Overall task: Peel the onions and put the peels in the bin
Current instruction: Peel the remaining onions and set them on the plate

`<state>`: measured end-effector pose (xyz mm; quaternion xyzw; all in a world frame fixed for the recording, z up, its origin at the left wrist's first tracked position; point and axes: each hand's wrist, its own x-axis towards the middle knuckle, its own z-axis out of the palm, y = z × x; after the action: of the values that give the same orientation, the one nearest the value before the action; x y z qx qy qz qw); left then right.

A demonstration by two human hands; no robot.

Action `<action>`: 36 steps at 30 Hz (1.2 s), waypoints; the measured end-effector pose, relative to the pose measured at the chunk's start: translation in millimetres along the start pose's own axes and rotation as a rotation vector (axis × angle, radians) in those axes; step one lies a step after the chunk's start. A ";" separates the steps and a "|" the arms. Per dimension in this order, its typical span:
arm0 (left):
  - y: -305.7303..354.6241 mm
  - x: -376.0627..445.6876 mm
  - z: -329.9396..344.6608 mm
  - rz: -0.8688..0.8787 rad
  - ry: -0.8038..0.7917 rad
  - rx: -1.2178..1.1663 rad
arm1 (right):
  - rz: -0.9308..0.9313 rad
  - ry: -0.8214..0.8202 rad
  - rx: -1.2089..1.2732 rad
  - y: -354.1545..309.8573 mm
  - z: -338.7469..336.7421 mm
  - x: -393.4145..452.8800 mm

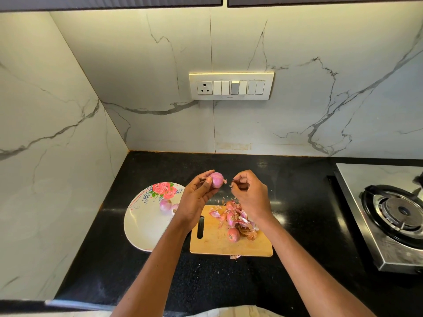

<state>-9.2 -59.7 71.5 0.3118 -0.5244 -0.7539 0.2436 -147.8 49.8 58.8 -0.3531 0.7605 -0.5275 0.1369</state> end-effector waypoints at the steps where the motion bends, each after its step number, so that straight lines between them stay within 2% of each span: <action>1: 0.5 -0.2 -0.8 -0.007 0.006 -0.021 | 0.012 -0.016 -0.020 2.7 -0.4 0.6; 5: 1.2 -1.4 -3.1 -0.026 0.027 -0.062 | 0.041 -0.118 -0.027 3.0 -1.1 2.8; 9: 0.0 -1.0 -0.1 -0.034 0.001 -0.018 | 0.086 -0.151 0.220 -11.8 -0.3 3.5; 16: 4.9 -4.3 1.8 -0.039 -0.040 -0.007 | 0.152 -0.131 0.425 -14.6 -1.1 3.8; 26: 8.0 -5.3 0.5 -0.039 -0.049 -0.109 | 0.095 -0.112 0.097 -3.3 -5.8 8.9; 31: 8.5 -3.4 -0.1 -0.064 -0.067 -0.100 | 0.090 -0.238 0.264 -10.8 -4.4 10.1; 36: 6.9 -2.3 0.9 -0.079 -0.071 -0.075 | 0.137 -0.176 0.381 -12.4 -6.2 11.6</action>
<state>-8.0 -59.8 78.7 0.2960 -0.4916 -0.7925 0.2064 -154.8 43.9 74.3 -0.3131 0.6545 -0.6181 0.3027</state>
